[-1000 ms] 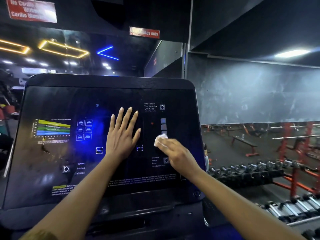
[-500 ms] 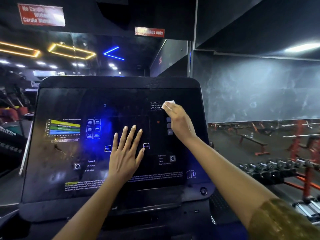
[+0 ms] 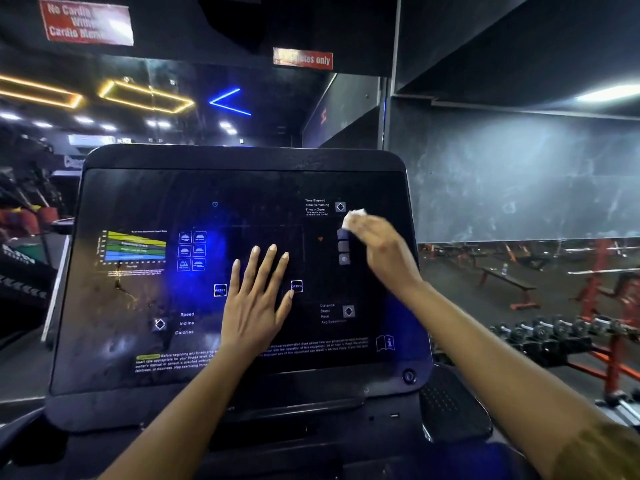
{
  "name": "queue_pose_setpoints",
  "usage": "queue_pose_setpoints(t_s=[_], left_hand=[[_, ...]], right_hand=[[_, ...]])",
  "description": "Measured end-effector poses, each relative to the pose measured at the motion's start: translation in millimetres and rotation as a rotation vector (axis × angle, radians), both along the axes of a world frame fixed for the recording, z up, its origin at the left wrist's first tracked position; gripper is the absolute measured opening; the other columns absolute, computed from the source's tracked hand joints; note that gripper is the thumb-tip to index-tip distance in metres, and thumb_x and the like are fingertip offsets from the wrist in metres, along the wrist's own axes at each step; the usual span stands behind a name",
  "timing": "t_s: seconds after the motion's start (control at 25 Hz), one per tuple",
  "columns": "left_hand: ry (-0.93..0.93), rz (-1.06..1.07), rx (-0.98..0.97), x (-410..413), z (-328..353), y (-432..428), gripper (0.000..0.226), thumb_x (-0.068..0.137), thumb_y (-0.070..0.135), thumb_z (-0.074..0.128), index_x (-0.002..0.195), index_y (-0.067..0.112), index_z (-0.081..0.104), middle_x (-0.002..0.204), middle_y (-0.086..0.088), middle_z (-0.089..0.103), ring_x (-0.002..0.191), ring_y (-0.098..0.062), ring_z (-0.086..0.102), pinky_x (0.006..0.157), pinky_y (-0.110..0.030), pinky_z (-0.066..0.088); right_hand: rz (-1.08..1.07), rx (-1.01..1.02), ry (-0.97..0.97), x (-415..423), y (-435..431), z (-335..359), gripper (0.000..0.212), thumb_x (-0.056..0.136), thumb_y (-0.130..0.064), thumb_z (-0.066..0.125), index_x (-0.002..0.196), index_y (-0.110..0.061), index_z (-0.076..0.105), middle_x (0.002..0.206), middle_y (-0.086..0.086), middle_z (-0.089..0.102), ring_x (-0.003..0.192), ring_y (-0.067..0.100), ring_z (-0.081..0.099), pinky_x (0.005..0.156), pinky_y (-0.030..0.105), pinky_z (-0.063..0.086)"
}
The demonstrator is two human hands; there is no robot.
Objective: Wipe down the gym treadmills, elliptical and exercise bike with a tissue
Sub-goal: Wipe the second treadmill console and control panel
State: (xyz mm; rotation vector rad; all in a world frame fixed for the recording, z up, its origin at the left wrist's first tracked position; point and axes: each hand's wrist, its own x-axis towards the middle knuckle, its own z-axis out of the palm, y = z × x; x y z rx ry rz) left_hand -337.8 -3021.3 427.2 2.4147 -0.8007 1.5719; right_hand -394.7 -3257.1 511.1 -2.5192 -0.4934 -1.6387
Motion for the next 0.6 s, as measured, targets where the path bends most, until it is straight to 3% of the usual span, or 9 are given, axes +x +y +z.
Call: queue_pose_setpoints(t_s=[0.12, 0.24, 0.36, 0.48, 0.6], left_hand=[[0.001, -0.008, -0.012, -1.0, -0.1, -0.2, 0.061, 0.094, 0.044, 0.032, 0.148, 0.016, 0.03, 0.155, -0.006, 0.028, 0.144, -0.026, 0.019, 0.116, -0.05, 0.015], [0.004, -0.011, -0.012, -1.2, 0.1, -0.1, 0.061, 0.094, 0.044, 0.033, 0.148, 0.015, 0.03, 0.155, -0.006, 0.028, 0.144, -0.026, 0.018, 0.116, -0.049, 0.014], [0.007, -0.017, -0.009, -1.5, 0.2, -0.5, 0.061, 0.093, 0.043, 0.033, 0.148, 0.015, 0.031, 0.155, -0.007, 0.029, 0.144, -0.027, 0.019, 0.116, -0.047, 0.01], [0.022, -0.027, -0.023, -3.4, -0.9, -0.2, 0.06, 0.094, 0.042, 0.033, 0.146, 0.015, 0.032, 0.153, -0.008, 0.031, 0.143, -0.028, 0.019, 0.117, -0.045, 0.007], [0.038, -0.071, -0.046, -13.3, -7.3, -2.4, 0.058, 0.093, 0.042, 0.034, 0.146, 0.015, 0.034, 0.153, -0.007, 0.031, 0.144, -0.027, 0.018, 0.116, -0.045, 0.008]], right_hand=[[-0.069, 0.081, 0.062, 4.2, -12.3, 2.4, 0.041, 0.091, -0.001, 0.039, 0.128, -0.007, 0.055, 0.13, 0.009, 0.057, 0.12, 0.024, 0.052, 0.098, 0.041, 0.047], [-0.055, -0.009, 0.033, -15.2, -4.1, -42.4, 0.045, 0.083, 0.01, 0.045, 0.124, -0.003, 0.059, 0.124, 0.012, 0.061, 0.11, 0.027, 0.058, 0.09, 0.039, 0.052], [0.011, -0.084, 0.089, -41.6, 2.7, -97.7, 0.046, 0.084, 0.007, 0.04, 0.125, -0.004, 0.057, 0.125, 0.011, 0.059, 0.112, 0.023, 0.056, 0.087, 0.035, 0.054], [0.061, -0.199, 0.174, -66.6, 4.3, -128.2, 0.046, 0.084, 0.002, 0.036, 0.125, -0.005, 0.057, 0.127, 0.007, 0.058, 0.117, 0.018, 0.052, 0.091, 0.031, 0.051], [0.007, -0.139, 0.12, -64.7, -9.6, -92.1, 0.046, 0.083, 0.006, 0.034, 0.12, -0.001, 0.061, 0.12, 0.012, 0.063, 0.114, 0.023, 0.056, 0.101, 0.026, 0.042]])
